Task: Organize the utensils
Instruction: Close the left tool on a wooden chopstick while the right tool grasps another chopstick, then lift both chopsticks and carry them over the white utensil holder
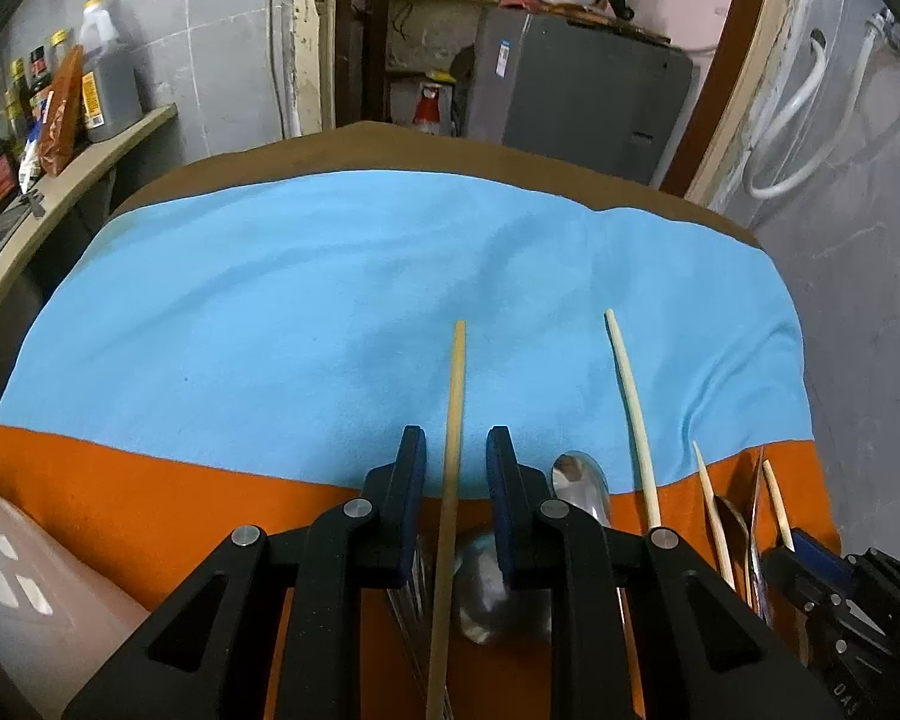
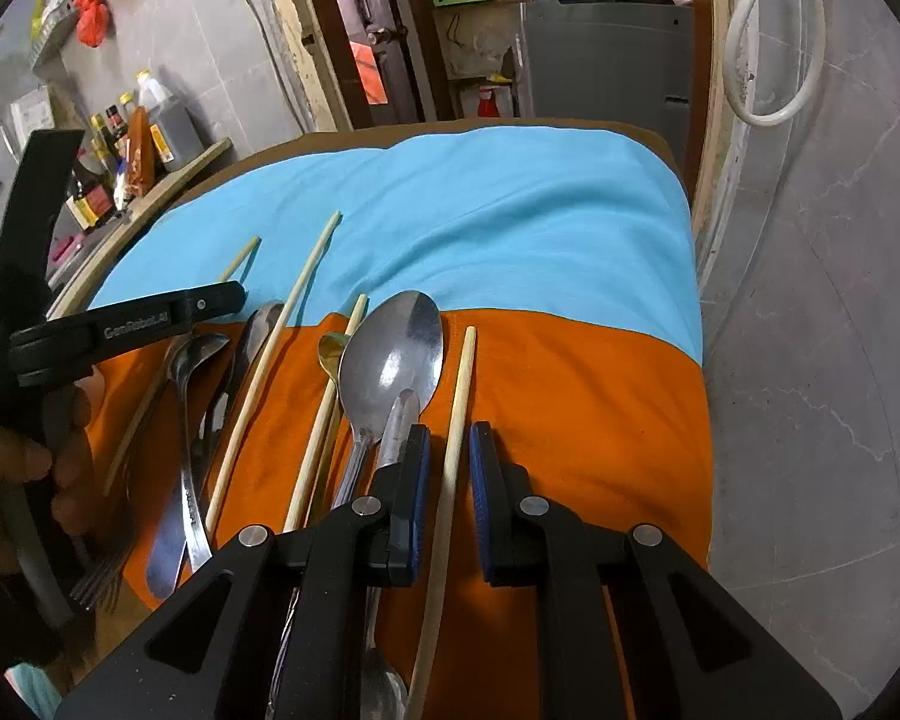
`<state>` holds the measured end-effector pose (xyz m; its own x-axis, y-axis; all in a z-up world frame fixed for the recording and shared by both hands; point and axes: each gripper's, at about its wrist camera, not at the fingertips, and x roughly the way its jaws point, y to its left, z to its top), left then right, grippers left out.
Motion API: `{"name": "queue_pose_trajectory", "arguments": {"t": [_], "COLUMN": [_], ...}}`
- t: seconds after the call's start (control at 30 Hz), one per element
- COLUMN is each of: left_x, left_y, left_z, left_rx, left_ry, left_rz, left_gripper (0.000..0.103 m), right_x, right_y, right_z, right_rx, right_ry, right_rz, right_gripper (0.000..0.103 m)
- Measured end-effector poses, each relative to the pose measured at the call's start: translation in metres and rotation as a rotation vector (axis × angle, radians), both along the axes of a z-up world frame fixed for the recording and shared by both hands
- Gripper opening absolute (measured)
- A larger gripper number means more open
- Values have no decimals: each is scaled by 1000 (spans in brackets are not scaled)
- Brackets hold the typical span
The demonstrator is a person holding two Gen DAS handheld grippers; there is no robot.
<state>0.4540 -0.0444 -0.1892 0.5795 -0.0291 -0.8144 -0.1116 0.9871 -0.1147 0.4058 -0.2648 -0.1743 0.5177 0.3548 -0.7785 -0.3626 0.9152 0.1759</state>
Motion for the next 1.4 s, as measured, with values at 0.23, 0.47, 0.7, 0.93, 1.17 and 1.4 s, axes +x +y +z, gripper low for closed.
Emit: {"name": "queue_pose_trajectory", "arguments": {"t": [0.23,0.47,0.7,0.93,1.17,1.4], "left_x": [3,-20,-68,-109,-133,-149], "left_y": [14,22,12,24,77,166], "left_z": [-1,11,51,97,156,193], "left_rx": [-84,-184,-235,-263,-249,-244], "left_ry": [20,-20,-176,-320,-469,-604], "left_rz": [34,3,-104,-125,-78,60], "left_gripper": [3,2,2,2,2,2], "right_x": [5,8,-29,-74,-83,-66], "right_y": [10,-1,-20,3,55,122], "right_z": [2,4,26,80,120,148], "right_rx": [-46,41,175,362,518,683], "right_ry": [20,68,-8,-253,-437,-508], "right_rz": [6,-73,-201,-177,-106,-3], "right_gripper": [12,3,3,3,3,3]}}
